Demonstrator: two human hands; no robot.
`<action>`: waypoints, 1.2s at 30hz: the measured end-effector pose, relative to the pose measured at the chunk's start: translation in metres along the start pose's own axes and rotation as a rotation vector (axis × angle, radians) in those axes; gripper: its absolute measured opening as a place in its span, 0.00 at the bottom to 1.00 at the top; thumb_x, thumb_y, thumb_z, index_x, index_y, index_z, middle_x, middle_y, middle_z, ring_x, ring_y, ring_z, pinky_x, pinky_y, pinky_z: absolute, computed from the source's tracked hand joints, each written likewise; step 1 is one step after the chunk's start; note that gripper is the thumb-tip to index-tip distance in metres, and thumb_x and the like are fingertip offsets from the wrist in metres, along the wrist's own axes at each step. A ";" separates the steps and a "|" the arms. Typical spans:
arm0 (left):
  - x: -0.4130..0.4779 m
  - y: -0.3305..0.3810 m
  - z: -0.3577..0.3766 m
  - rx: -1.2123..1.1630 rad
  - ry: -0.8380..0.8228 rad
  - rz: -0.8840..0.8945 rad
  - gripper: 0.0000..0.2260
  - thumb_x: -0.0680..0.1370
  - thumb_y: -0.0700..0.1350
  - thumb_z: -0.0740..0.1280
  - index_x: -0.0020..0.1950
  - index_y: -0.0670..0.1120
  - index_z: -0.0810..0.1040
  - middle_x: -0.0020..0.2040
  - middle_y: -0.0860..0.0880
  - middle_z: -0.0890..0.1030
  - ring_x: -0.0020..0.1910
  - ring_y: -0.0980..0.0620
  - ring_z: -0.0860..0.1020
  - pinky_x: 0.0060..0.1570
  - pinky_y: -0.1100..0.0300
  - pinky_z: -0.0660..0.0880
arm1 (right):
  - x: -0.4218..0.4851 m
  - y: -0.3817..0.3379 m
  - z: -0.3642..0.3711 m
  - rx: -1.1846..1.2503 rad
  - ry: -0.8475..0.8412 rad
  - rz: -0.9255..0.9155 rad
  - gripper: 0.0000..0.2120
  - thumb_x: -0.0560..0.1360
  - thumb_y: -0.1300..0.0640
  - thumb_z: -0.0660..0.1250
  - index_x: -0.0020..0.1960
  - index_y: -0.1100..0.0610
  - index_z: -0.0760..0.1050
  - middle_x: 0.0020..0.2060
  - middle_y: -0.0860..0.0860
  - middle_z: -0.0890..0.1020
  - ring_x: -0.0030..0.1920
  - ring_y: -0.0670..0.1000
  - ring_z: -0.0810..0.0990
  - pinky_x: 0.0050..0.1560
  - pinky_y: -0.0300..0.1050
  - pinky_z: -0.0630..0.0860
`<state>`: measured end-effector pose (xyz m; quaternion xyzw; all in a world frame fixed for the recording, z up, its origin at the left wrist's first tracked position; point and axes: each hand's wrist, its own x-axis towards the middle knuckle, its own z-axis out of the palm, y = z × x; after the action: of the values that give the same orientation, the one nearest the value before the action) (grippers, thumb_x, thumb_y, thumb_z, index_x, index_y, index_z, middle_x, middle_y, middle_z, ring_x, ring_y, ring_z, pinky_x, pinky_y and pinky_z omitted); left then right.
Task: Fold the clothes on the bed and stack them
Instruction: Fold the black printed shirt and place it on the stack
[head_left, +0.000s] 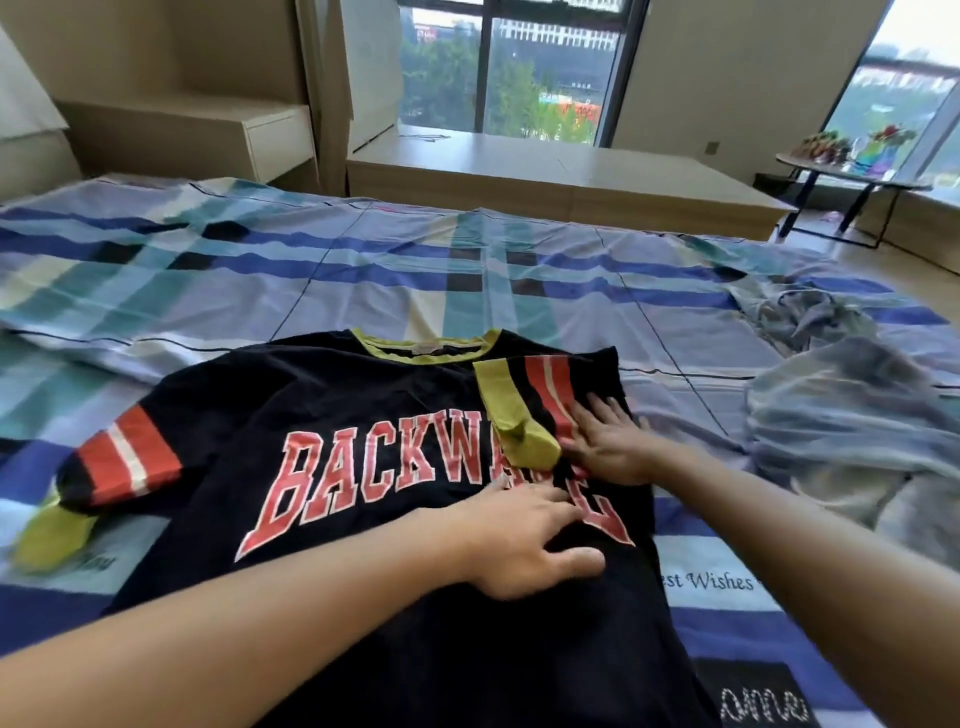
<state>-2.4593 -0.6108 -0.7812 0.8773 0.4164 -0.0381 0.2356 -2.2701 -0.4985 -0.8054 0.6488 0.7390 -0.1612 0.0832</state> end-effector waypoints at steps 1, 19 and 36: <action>-0.008 -0.008 -0.004 -0.039 0.035 -0.022 0.29 0.81 0.64 0.55 0.79 0.50 0.63 0.79 0.49 0.62 0.79 0.50 0.57 0.78 0.44 0.49 | 0.000 0.003 0.015 -0.037 -0.004 0.021 0.34 0.82 0.37 0.48 0.82 0.47 0.39 0.81 0.52 0.39 0.80 0.54 0.38 0.78 0.63 0.39; -0.218 -0.259 -0.026 -0.673 0.689 -1.197 0.37 0.65 0.66 0.70 0.65 0.41 0.77 0.63 0.41 0.79 0.59 0.41 0.78 0.55 0.54 0.76 | -0.016 -0.248 0.013 0.231 0.038 -0.465 0.37 0.79 0.37 0.61 0.81 0.47 0.51 0.77 0.51 0.60 0.72 0.53 0.70 0.73 0.48 0.64; -0.215 -0.297 -0.049 -0.942 1.335 -0.916 0.19 0.70 0.29 0.63 0.56 0.48 0.71 0.55 0.47 0.75 0.52 0.47 0.76 0.45 0.57 0.76 | -0.004 -0.307 0.040 0.181 0.096 -0.451 0.35 0.79 0.38 0.61 0.81 0.49 0.54 0.80 0.53 0.57 0.78 0.55 0.59 0.78 0.57 0.54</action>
<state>-2.8277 -0.5807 -0.7944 0.2823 0.7429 0.5571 0.2409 -2.5752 -0.5482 -0.8013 0.4792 0.8508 -0.2102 -0.0483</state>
